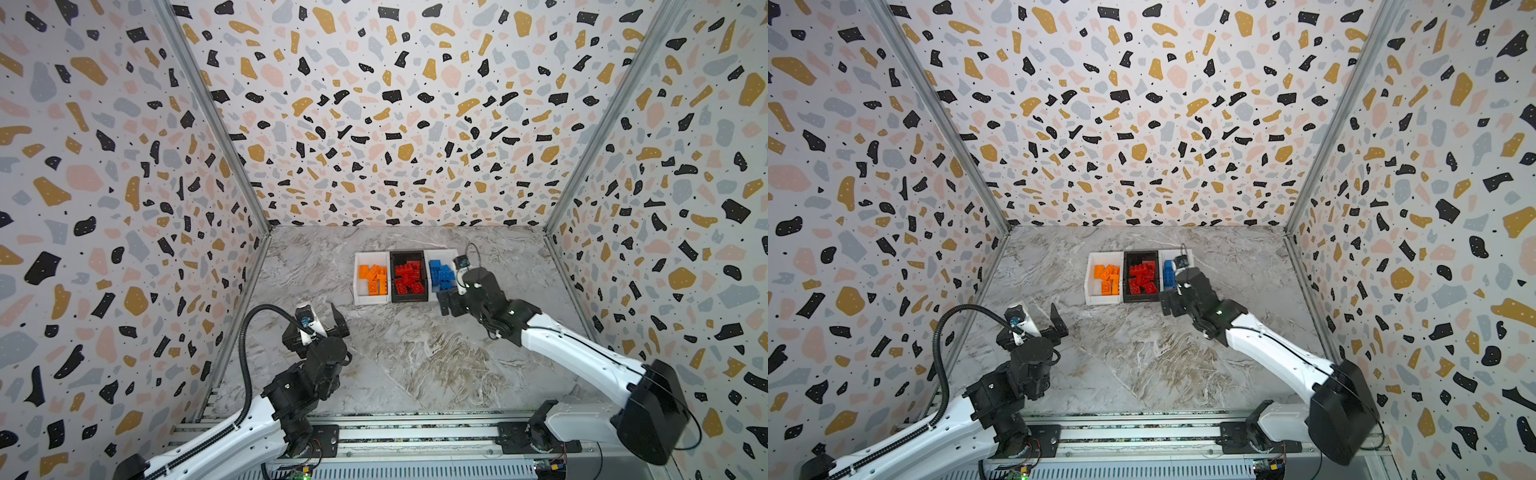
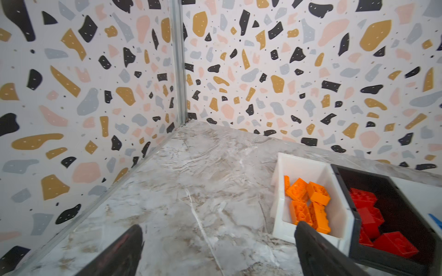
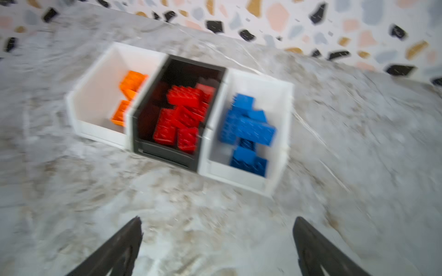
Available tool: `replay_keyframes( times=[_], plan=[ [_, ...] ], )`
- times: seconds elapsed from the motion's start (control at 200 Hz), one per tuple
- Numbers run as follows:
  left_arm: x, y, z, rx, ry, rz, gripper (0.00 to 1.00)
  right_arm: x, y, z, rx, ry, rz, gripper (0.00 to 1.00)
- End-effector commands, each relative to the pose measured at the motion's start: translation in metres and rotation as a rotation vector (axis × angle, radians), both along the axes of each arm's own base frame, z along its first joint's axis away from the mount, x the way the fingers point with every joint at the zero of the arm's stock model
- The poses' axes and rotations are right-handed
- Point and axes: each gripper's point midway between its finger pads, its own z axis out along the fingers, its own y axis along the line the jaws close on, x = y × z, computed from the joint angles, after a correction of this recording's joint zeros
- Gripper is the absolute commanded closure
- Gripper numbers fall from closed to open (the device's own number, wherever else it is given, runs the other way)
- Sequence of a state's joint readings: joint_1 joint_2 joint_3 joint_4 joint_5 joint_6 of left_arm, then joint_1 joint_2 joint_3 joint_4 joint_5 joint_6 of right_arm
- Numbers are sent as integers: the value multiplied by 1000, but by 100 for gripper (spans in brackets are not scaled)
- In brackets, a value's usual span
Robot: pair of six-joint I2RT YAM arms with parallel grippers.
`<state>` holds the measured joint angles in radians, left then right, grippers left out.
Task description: Sort the legos into containers by color
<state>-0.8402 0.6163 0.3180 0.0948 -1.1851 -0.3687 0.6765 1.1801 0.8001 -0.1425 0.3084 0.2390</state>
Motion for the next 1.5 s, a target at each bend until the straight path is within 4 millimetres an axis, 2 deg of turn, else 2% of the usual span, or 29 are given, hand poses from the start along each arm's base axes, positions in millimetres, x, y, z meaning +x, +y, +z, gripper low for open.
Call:
replay_keyframes(
  times=[0.0,0.14,0.205,0.28,0.34,0.546,0.681,0.886,0.951,0.991,1.016,1.096,1.136,1.196,1.497],
  plan=[
    [-3,33,16,9,-121,169,0,-19,-30,12,-28,-221,-43,1],
    [9,63,3,20,-134,229,0,-46,-53,37,9,-504,-4,1],
    [11,75,-2,10,-169,243,0,-46,-79,41,-19,-587,-83,1],
    [7,91,-11,5,-208,283,0,-36,-112,35,-33,-602,-207,1],
    [7,101,-18,31,-185,313,0,-25,-131,24,-18,-568,-255,1],
    [19,99,-37,92,-114,273,0,-8,-160,3,19,-613,-306,1],
    [25,92,-41,102,-127,216,0,13,-166,-12,7,-570,-311,1],
    [54,67,-51,115,-112,21,0,31,-167,-32,47,-534,-267,1],
    [69,60,-65,136,-62,-19,0,34,-167,-40,68,-523,-247,1],
    [81,58,-64,154,-58,-23,0,36,-165,-47,73,-512,-233,1],
    [88,57,-67,157,-39,-31,0,37,-166,-44,77,-539,-229,1],
    [103,64,-79,99,58,-72,0,45,-163,-53,76,-500,-212,1],
    [100,65,-75,95,15,-71,0,50,-162,-62,71,-437,-203,1],
    [99,65,-75,96,9,-69,0,57,-164,-60,72,-435,-209,1],
    [102,65,-77,96,38,-71,0,56,-163,-61,61,-433,-210,1]
  ],
)
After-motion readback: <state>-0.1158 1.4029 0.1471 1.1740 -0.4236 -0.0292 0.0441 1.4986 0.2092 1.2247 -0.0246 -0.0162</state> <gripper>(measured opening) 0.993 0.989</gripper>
